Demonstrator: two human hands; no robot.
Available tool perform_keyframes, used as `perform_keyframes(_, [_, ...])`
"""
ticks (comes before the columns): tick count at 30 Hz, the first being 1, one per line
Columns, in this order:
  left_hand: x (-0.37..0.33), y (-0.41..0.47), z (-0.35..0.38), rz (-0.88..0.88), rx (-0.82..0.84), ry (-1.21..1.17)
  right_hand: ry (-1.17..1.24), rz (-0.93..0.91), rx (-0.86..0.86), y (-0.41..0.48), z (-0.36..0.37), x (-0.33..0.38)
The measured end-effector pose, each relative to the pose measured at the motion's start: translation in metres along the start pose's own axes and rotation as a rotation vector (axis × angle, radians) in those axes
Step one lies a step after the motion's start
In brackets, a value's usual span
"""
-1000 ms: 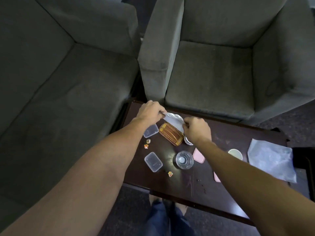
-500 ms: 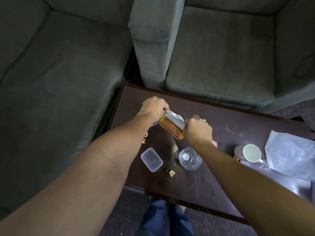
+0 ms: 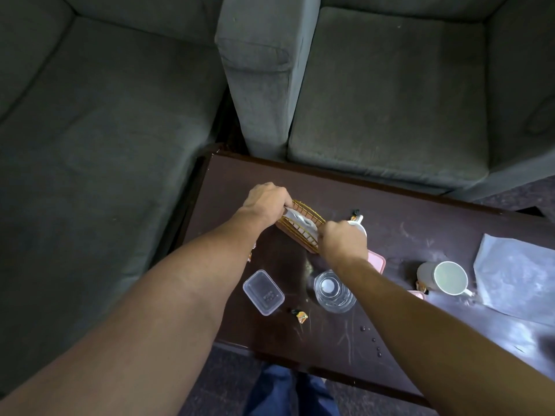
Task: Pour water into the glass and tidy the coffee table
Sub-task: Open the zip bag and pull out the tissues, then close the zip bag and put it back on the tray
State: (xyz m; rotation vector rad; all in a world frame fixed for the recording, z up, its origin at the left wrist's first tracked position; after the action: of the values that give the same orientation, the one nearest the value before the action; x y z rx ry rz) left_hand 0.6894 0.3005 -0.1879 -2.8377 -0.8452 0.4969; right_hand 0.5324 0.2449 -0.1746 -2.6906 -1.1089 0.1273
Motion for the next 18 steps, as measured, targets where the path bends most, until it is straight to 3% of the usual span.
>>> perform_keyframes(11, [0.004, 0.001, -0.017, -0.032, 0.039, 0.051, 0.062, 0.018, 0.014, -0.001, -0.01, -0.009])
perform_keyframes(18, [-0.014, -0.003, -0.065, 0.014, -0.051, 0.046, 0.105, 0.069, -0.058, -0.009, -0.056, -0.021])
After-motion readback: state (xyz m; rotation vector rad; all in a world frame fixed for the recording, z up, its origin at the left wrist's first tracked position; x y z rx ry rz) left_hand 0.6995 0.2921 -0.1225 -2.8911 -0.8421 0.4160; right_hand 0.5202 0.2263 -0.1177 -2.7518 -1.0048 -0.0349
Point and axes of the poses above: each hand's wrist, its own y-axis towards the middle knuckle, its own z-axis out of the palm, x = y × z, the point moved 7 cm from there along y, towards the middle knuckle, and after that the axes turned 15 degrees about -x, right-handed, at the moved point
